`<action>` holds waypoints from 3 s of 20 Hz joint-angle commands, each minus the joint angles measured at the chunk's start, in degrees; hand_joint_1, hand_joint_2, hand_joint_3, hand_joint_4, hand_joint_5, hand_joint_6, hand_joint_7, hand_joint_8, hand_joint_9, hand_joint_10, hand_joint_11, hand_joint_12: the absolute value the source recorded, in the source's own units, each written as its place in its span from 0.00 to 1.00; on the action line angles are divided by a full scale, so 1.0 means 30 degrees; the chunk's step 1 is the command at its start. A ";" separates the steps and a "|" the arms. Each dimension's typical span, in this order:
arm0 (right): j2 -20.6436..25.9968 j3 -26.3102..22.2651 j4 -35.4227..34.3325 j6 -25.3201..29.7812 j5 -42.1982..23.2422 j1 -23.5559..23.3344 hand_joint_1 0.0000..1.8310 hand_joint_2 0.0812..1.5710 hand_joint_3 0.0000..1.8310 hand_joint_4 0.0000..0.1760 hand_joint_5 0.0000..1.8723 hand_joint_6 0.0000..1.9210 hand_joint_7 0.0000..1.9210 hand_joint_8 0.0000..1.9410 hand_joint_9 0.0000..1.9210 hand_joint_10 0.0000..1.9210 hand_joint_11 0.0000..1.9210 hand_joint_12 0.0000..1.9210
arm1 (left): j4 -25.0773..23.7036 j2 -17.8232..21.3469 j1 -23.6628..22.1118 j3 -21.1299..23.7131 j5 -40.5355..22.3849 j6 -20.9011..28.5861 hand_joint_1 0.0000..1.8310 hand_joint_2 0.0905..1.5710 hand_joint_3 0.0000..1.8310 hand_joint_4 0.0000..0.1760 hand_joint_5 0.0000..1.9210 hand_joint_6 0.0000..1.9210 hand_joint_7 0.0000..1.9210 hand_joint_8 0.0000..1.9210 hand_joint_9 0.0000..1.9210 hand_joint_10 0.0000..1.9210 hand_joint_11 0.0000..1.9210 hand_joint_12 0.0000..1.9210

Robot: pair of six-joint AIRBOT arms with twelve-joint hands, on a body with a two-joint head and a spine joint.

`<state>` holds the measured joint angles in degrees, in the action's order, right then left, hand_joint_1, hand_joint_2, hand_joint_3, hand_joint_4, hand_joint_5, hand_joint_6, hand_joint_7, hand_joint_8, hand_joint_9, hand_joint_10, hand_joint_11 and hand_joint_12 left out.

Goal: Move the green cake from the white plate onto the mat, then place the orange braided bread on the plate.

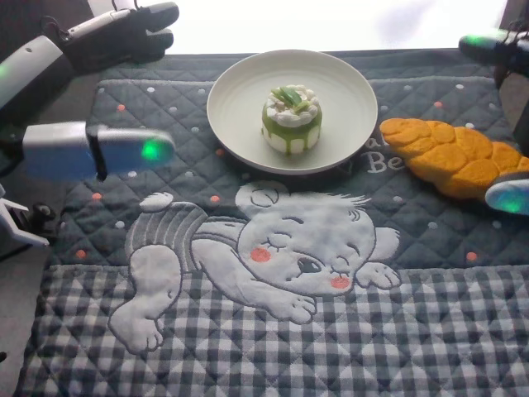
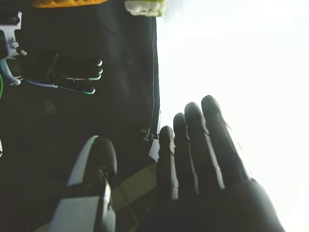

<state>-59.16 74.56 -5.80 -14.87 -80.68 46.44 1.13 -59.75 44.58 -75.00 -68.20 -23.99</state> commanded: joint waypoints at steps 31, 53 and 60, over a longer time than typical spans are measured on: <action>-0.0276 -0.0161 0.0173 0.0218 -0.3745 -0.0110 0.26 0.53 0.01 0.76 0.23 0.00 0.25 0.00 0.24 0.00 0.05 0.57 | -1.2896 -0.8532 -0.8289 -1.0173 1.2521 0.8006 0.39 0.46 0.00 0.98 0.18 0.00 0.21 0.00 0.20 0.00 0.00 0.43; -0.0375 -0.0157 0.0191 0.0218 -0.3999 -0.0112 0.25 0.56 0.01 0.69 0.19 0.00 0.23 0.00 0.23 0.00 0.07 0.52 | -1.4737 -0.9731 -0.8547 -1.0421 1.2777 0.8040 0.64 0.80 0.00 0.00 0.35 0.65 0.39 0.82 0.29 0.75 0.17 0.89; -0.0350 -0.0201 0.0183 0.0218 -0.4001 -0.0112 0.27 0.56 0.00 0.65 0.23 0.00 0.23 0.00 0.23 0.00 0.06 0.55 | -1.3219 -0.8307 -0.8671 -0.9352 0.9427 0.9253 0.73 0.73 0.00 0.00 0.42 0.56 0.47 0.60 0.43 0.71 0.29 0.59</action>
<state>-60.49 74.06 -3.79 -14.87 -85.84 46.44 -40.88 -84.25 19.27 -102.02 -33.65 2.90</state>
